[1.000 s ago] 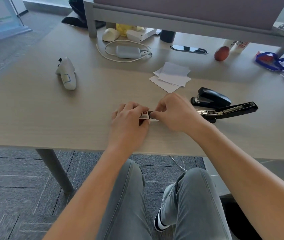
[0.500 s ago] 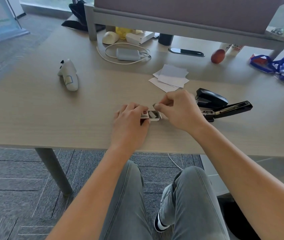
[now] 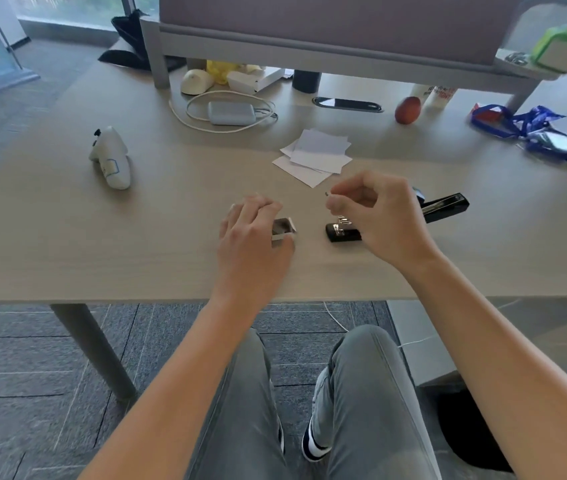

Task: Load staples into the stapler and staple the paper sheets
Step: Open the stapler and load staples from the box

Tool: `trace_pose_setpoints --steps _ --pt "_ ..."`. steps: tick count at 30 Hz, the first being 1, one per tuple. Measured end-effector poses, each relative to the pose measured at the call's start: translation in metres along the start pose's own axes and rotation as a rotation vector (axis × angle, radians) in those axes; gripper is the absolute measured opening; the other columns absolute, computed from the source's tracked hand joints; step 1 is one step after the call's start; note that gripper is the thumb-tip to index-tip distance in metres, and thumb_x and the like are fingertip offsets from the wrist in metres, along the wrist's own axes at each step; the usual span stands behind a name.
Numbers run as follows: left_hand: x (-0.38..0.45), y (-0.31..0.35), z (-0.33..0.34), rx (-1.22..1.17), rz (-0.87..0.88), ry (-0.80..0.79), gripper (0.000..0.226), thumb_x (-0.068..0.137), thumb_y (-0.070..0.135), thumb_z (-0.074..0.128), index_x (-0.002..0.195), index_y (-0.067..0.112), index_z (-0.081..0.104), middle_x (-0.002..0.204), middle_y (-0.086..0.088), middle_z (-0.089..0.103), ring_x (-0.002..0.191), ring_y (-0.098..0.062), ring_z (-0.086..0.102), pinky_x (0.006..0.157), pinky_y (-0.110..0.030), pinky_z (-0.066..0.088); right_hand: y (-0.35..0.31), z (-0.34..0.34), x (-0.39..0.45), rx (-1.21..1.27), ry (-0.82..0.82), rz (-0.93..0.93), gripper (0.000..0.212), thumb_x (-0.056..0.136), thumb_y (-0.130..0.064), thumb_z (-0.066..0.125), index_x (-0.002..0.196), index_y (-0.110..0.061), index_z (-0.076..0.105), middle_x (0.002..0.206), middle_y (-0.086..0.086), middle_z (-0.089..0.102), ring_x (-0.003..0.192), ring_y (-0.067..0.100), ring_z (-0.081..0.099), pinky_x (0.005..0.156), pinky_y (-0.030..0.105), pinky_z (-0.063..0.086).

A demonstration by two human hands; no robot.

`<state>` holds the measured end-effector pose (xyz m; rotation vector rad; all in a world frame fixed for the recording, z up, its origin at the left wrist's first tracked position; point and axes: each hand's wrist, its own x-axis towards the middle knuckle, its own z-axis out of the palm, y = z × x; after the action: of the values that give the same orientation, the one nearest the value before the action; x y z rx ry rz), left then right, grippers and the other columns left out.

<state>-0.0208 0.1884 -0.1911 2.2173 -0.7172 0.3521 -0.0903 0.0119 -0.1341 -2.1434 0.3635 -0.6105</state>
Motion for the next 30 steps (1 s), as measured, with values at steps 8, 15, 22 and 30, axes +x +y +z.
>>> trace_pose_setpoints --steps 8,15,22,30 --pt "0.000 0.067 0.040 -0.053 -0.023 -0.044 0.037 0.090 0.022 0.065 0.126 0.012 0.065 0.114 -0.005 0.065 0.099 -0.028 0.061 0.088 -0.042 0.049 0.045 -0.061 -0.004 -0.091 0.091 -0.016 0.016 0.085 -0.017 0.081 0.096 -0.029 0.078 0.087 -0.006 0.079 0.081 0.015 0.075 0.086 0.035 0.061" --pt "0.005 0.078 0.073 0.001 -0.047 -0.102 0.036 0.093 0.011 0.058 0.129 0.015 0.062 0.122 -0.005 0.061 0.103 -0.028 0.060 0.092 -0.044 0.049 0.065 -0.088 0.008 -0.288 -0.051 -0.103 0.018 0.086 -0.014 0.079 0.100 -0.025 0.079 0.084 -0.011 0.074 0.073 0.011 0.068 0.078 0.029 0.055" --pt "0.012 0.072 0.080 0.058 0.002 -0.103 0.042 0.092 0.001 0.054 0.130 0.017 0.061 0.124 -0.001 0.062 0.112 -0.025 0.052 0.095 -0.042 0.046 0.071 -0.100 0.019 -0.525 -0.159 -0.190 0.017 0.088 -0.017 0.075 0.103 -0.022 0.079 0.093 -0.005 0.073 0.082 0.018 0.067 0.080 0.040 0.057" --pt "0.013 0.073 0.082 0.076 0.005 -0.117 0.048 0.090 -0.002 0.055 0.133 0.017 0.058 0.125 -0.001 0.061 0.114 -0.025 0.050 0.096 -0.041 0.045 0.073 -0.103 0.024 -0.524 -0.224 -0.151 0.013 0.083 -0.021 0.077 0.095 -0.028 0.079 0.087 -0.008 0.069 0.082 0.016 0.067 0.079 0.042 0.057"
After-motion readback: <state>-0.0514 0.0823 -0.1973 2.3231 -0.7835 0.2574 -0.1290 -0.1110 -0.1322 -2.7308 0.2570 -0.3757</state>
